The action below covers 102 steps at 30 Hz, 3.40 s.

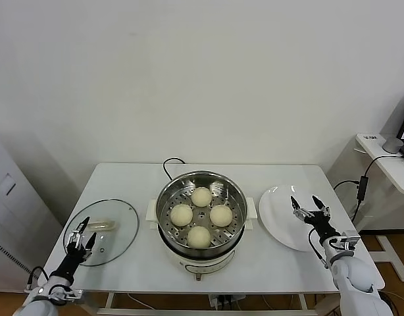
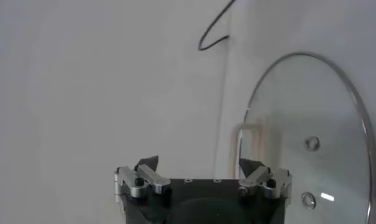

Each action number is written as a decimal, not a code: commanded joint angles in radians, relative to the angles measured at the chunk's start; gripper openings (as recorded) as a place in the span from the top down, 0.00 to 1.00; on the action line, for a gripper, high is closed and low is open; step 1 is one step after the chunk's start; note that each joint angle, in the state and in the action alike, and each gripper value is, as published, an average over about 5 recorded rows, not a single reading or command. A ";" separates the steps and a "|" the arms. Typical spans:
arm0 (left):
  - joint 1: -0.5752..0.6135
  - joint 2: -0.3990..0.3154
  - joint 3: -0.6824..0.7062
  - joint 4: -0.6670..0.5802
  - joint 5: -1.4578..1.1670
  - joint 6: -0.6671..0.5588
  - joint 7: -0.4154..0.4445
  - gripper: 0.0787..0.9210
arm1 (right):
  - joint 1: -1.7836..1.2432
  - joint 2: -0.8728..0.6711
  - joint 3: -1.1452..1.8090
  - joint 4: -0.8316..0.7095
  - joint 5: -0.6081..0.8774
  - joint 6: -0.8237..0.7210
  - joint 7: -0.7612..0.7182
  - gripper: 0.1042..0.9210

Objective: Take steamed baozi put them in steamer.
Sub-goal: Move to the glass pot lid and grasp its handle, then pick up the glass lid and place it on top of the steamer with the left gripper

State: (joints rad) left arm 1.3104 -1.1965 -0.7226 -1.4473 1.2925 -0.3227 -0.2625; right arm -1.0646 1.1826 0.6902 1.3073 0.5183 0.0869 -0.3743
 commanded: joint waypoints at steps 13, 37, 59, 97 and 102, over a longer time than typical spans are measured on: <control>-0.191 -0.018 0.017 0.152 0.177 0.014 -0.033 0.12 | -0.014 0.013 0.009 0.005 -0.010 0.000 -0.024 0.12; -0.159 -0.010 0.032 0.088 0.050 0.016 0.007 0.65 | 0.014 0.004 -0.001 0.004 -0.020 -0.011 -0.020 0.12; -0.126 0.225 0.069 -0.341 -0.319 0.242 0.308 0.97 | 0.034 -0.013 -0.009 0.027 -0.012 -0.023 -0.020 0.12; -0.296 0.042 0.789 -0.649 0.043 0.949 0.526 0.97 | 0.028 -0.024 0.003 0.012 -0.010 -0.027 -0.022 0.12; -0.317 0.028 0.817 -0.618 0.070 0.889 0.499 0.97 | 0.028 -0.019 0.001 0.009 -0.010 -0.027 -0.023 0.12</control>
State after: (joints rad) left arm 1.0288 -1.1030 -0.0318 -2.0838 1.2597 0.5543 0.2390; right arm -1.0376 1.1609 0.6922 1.3186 0.5083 0.0599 -0.3968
